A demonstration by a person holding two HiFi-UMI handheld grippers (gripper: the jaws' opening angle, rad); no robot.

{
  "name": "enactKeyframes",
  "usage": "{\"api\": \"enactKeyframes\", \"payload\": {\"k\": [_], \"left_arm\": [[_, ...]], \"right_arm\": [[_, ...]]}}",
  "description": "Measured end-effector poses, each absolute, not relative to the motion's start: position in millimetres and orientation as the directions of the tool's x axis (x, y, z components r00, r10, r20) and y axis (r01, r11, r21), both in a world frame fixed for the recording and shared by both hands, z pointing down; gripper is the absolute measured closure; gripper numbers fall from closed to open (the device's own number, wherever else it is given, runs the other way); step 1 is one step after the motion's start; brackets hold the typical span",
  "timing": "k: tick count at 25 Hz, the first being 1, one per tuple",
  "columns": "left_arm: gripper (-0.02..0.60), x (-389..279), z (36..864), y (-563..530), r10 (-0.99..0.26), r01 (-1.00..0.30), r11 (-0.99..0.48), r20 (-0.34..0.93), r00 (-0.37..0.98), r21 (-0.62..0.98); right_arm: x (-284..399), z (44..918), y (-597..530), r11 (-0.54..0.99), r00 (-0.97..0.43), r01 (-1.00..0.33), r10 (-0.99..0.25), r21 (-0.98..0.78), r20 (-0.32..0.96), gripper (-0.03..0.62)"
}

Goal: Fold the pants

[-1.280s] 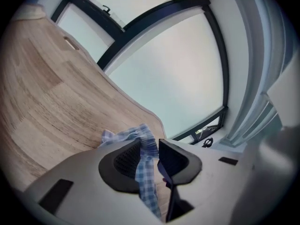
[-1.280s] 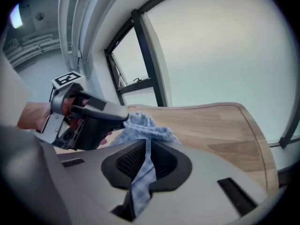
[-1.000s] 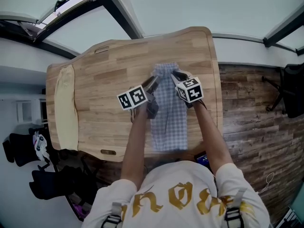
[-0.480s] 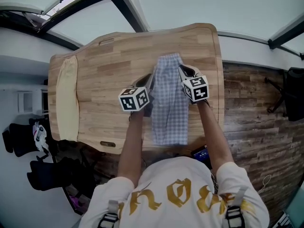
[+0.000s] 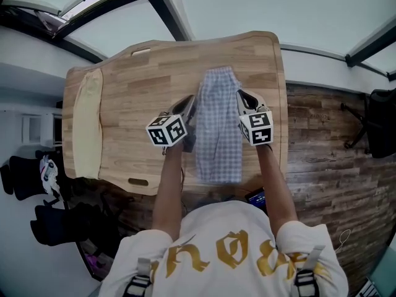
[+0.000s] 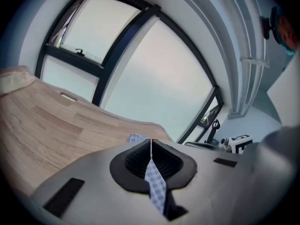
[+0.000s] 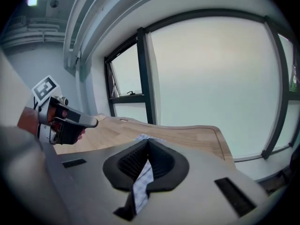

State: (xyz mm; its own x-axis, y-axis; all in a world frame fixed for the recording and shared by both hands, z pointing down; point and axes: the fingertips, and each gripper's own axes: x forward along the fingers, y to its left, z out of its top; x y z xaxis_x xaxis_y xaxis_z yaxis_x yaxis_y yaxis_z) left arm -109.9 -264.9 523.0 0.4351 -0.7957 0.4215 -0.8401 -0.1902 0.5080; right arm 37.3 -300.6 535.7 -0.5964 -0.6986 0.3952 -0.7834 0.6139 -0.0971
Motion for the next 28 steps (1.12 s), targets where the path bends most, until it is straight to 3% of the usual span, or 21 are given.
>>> {"api": "enactKeyframes", "payload": {"k": [7,20,28], "left_arm": [[0.538,-114.1,496.5,-225.6,-0.81,-0.899,-0.269,0.424,0.406,0.347],[0.538,-107.6,439.9,-149.5,-0.831,-0.868,-0.369,0.3,0.468,0.332],[0.538,-94.4,455.0,-71.1,-0.783,-0.822,-0.434,0.297,0.547,0.368]], "right_arm": [[54.3,507.7,-256.9,0.551,-0.587,-0.809,-0.741,-0.205,0.325,0.571],[74.5,434.7,-172.4,0.547,-0.575,-0.817,-0.791,-0.181,0.209,0.571],[79.3,441.8,-88.7,0.517,-0.538,-0.843,-0.806,-0.147,0.248,0.571]]}}
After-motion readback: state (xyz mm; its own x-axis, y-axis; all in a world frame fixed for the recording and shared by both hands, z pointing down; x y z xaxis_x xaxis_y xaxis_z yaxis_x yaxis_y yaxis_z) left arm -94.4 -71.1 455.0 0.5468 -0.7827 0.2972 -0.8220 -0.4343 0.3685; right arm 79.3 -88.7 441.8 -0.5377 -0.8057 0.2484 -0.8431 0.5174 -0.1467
